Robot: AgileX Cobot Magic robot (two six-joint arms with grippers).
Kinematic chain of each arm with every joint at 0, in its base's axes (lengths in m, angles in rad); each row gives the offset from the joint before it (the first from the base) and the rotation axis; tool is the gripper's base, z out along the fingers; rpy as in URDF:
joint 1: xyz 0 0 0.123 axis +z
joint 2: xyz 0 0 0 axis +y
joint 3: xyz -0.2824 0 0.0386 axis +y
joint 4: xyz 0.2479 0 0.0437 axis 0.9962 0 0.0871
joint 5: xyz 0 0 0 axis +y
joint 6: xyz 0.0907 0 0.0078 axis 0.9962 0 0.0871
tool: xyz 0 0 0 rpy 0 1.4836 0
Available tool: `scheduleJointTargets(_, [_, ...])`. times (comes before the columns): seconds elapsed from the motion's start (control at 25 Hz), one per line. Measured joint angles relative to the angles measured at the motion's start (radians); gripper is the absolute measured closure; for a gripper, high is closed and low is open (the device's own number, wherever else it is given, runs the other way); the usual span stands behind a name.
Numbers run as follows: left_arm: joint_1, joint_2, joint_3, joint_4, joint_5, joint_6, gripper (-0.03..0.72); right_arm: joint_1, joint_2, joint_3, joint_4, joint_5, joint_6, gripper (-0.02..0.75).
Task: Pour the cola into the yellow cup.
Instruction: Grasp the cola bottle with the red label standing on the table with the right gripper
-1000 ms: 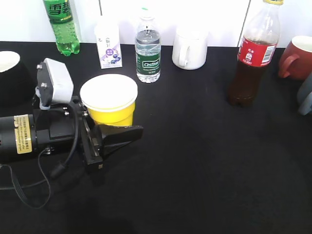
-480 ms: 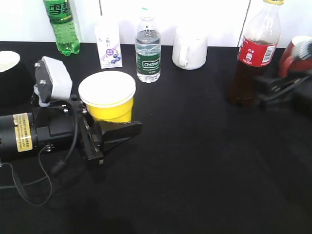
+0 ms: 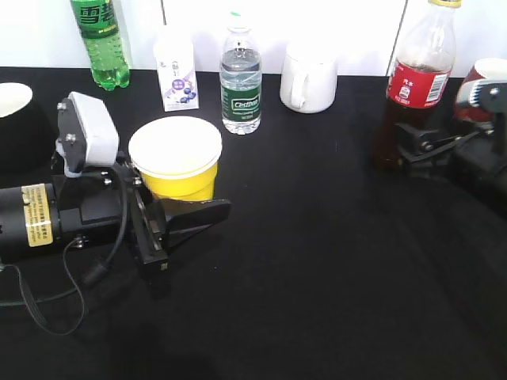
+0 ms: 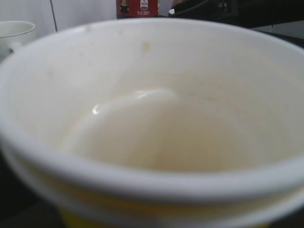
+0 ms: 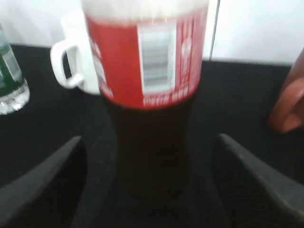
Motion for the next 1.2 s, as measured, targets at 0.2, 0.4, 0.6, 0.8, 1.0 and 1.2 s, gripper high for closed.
scheduleJointTargets(0.2, [0.000, 0.000, 0.000, 0.000, 0.000, 0.000, 0.253, 0.000, 0.077, -0.074, -0.013, -0.021, 0.006, 0.108])
scheduleJointTargets(0.4, [0.000, 0.000, 0.000, 0.000, 0.000, 0.000, 0.253, 0.000, 0.148, -0.139, -0.014, -0.026, 0.008, 0.109])
scheduleJointTargets(0.6, [0.000, 0.000, 0.000, 0.001, 0.000, 0.000, 0.254, 0.000, 0.225, -0.195, -0.001, -0.066, 0.009, 0.141])
scheduleJointTargets(0.8, [0.000, 0.000, 0.000, 0.001, 0.000, 0.000, 0.254, 0.000, 0.266, -0.217, 0.010, -0.115, 0.009, 0.162])
scheduleJointTargets(1.0, [0.000, 0.000, 0.000, 0.001, 0.000, 0.000, 0.254, 0.000, 0.266, -0.217, 0.019, -0.124, 0.009, 0.274])
scheduleJointTargets(1.2, [0.000, 0.000, 0.000, 0.001, 0.000, 0.000, 0.254, 0.000, 0.268, -0.217, 0.020, -0.125, 0.008, 0.325])
